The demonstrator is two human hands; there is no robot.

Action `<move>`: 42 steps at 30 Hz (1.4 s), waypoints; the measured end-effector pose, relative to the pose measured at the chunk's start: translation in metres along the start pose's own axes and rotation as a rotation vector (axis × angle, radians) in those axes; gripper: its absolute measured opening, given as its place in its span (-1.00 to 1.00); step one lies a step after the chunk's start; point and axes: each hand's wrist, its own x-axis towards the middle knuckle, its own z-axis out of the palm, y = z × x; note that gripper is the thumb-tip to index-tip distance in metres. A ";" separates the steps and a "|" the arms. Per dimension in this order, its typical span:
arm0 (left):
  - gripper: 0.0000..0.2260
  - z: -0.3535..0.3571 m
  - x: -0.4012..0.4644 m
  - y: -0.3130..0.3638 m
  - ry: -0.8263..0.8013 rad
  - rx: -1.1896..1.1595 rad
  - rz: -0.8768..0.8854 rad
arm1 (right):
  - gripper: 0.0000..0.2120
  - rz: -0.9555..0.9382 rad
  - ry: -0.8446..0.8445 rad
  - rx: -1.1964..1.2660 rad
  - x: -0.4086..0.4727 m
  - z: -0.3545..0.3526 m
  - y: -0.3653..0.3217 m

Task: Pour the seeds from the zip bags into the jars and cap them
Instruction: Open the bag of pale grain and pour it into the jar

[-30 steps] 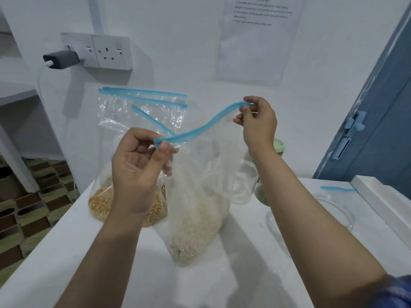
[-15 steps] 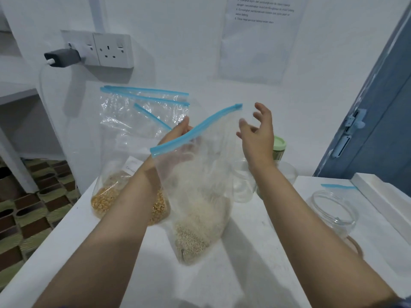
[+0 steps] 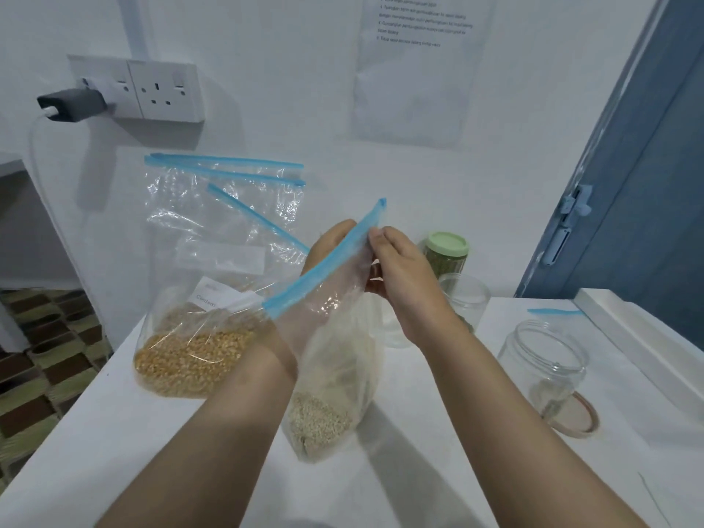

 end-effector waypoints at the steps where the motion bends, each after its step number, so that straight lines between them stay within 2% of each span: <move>1: -0.74 -0.001 -0.005 0.002 0.008 -0.031 0.051 | -0.67 -0.006 0.012 0.001 0.001 -0.001 0.000; 6: -0.71 -0.009 -0.009 0.013 0.224 -0.022 0.138 | -0.68 -0.007 0.070 0.021 0.007 -0.013 -0.003; 8: -0.75 -0.013 -0.010 0.015 0.255 -0.018 0.167 | -0.74 -0.005 0.037 0.069 0.012 -0.016 -0.009; 13: -0.74 -0.013 -0.021 0.031 0.309 -0.012 0.253 | -0.66 -0.005 -0.093 0.158 0.026 -0.020 -0.035; 17: -0.77 -0.018 -0.025 0.051 0.347 -0.047 0.340 | -0.71 -0.056 -0.125 0.208 0.032 -0.028 -0.058; 20: -0.77 -0.018 -0.029 0.052 0.370 -0.041 0.328 | -0.74 -0.010 -0.106 0.241 0.031 -0.026 -0.055; 23: -0.80 -0.017 -0.035 0.036 0.361 -0.032 0.298 | -0.81 0.077 -0.168 0.259 0.029 -0.022 -0.038; 26: -0.80 -0.020 -0.038 0.015 0.377 -0.023 0.227 | -0.70 0.116 -0.196 0.229 0.028 -0.021 -0.021; 31: -0.71 -0.033 -0.027 0.000 0.424 0.009 0.200 | -0.69 0.113 -0.178 0.158 0.026 -0.022 -0.013; 35: -0.83 -0.047 0.001 -0.010 0.342 0.055 0.076 | -0.70 0.104 -0.181 0.156 0.021 -0.021 -0.010; 42: -0.56 -0.046 0.031 -0.027 0.053 0.186 -0.116 | -0.67 0.071 -0.218 0.190 0.006 -0.019 -0.012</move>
